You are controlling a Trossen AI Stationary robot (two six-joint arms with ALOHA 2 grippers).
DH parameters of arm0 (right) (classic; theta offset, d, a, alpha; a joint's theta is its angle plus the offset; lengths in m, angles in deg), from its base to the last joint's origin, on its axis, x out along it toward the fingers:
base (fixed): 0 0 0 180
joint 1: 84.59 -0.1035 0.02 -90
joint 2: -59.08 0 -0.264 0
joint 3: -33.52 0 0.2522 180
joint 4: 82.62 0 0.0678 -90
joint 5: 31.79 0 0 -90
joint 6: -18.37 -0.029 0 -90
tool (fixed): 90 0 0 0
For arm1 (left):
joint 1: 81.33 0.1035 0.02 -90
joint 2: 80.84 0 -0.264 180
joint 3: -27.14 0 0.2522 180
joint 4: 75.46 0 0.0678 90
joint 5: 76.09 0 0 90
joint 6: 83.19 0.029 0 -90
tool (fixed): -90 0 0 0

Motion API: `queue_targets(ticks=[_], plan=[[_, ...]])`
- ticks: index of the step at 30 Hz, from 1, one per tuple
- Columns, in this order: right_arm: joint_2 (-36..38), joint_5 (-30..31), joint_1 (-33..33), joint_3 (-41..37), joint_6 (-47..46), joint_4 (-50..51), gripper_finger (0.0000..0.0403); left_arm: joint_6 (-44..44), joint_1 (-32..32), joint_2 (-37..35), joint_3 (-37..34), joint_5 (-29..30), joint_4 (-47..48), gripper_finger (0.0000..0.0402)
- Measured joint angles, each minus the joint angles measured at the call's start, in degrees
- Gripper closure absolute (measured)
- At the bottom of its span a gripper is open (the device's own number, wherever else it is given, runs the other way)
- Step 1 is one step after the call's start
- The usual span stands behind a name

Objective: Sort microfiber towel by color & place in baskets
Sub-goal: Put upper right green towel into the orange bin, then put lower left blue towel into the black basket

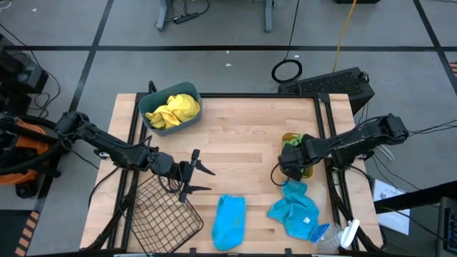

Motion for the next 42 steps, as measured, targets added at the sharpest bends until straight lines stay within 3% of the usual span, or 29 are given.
queue_targets(ticks=[9,13,17,21,23,30,37,42], plan=[[0.02,-0.08,-0.43,12.11,3.16,11.17,0.0399,-0.02,0.0,0.0,0.0,-0.01,0.5,0.0157],[0.04,-1.02,-3.65,16.98,-1.7,8.13,0.0399,-0.06,0.0,0.0,0.0,-0.01,2.31,0.0157],[0.04,1.66,-12.38,19.71,-4.26,-6.25,0.0399,-3.71,-0.18,0.0,0.0,-0.01,2.07,0.0157],[-1.58,15.82,-22.47,18.5,1.27,-30.5,0.0399,-4.46,-0.99,0.0,0.02,-0.01,-0.33,0.0157],[-4.17,19.65,-26.28,17.78,5.58,-40.39,0.0399,-4.46,-1.28,0.0,0.02,-0.01,-0.49,0.0157],[-16.21,19.98,-31.41,17.76,15.32,-61.48,0.0399,-4.52,-1.91,0.0,0.02,0.86,-0.75,0.0157],[-25.7,18.3,-30.77,17.76,14.68,-69.92,0.0395,-4.58,-3.44,0.01,0.02,3.17,-1.0,0.0157],[-31.27,17.86,-29.9,17.76,15.26,-78.51,0.0345,-5.39,-5.31,2.12,0.02,6.3,-0.59,0.0157]])
